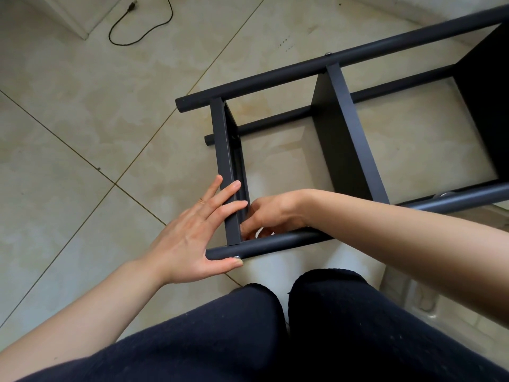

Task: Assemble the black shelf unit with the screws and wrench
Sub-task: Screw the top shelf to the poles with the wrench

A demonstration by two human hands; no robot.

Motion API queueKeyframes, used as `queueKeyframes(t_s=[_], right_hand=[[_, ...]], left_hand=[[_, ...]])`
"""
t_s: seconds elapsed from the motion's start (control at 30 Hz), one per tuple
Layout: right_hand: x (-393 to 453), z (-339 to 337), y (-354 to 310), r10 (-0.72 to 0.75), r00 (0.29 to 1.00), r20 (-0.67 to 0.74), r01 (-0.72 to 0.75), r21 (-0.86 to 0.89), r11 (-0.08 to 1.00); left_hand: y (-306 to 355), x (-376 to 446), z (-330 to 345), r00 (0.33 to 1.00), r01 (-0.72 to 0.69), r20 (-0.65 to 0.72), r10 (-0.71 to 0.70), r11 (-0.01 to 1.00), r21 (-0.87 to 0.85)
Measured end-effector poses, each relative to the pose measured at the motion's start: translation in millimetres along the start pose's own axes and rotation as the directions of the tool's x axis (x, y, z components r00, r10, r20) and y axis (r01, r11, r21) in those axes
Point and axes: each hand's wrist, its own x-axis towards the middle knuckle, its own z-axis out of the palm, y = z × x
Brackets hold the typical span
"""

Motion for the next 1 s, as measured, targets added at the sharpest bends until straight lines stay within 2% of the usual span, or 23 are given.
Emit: queueKeyframes(t_s=[0.23,0.3,0.37,0.47,0.53,0.6,0.8,1.0], right_hand=[[-32.0,-14.5,1.1,-0.099,0.993,-0.066,0.099,0.008,0.995],[-37.9,-10.3,3.0,-0.117,0.984,-0.131,0.106,-0.09,0.99],[-40.2,-1.6,1.5,-0.173,0.967,-0.186,0.119,-0.271,0.955],[-38.4,7.4,-6.2,-0.189,0.968,-0.162,0.103,-0.433,0.895],[-35.2,6.3,-9.4,-0.141,0.978,-0.152,0.071,-0.392,0.917],[-31.1,4.8,-11.0,-0.096,0.986,-0.139,0.055,-0.272,0.961],[-15.0,5.6,-5.4,-0.059,0.988,-0.145,0.048,-0.078,0.996],[-14.4,8.0,-12.3,-0.007,0.984,-0.18,-0.021,-0.151,0.988]], left_hand=[[6.0,-2.9,-6.0,0.997,0.065,0.037,-0.066,0.998,0.022],[9.0,-4.8,-6.7,0.995,0.083,0.054,-0.085,0.996,0.032],[11.8,-6.4,-6.6,0.992,0.1,0.072,-0.104,0.993,0.056],[15.4,-7.4,-7.4,0.987,0.129,0.086,-0.136,0.989,0.079],[15.9,-7.0,-8.3,0.984,0.137,0.099,-0.145,0.987,0.085],[15.3,-6.6,-8.8,0.983,0.142,0.101,-0.151,0.986,0.092],[12.7,-8.8,-6.5,0.985,0.151,0.073,-0.157,0.984,0.091],[11.8,-11.1,-4.7,0.986,0.148,0.051,-0.155,0.98,0.13]])
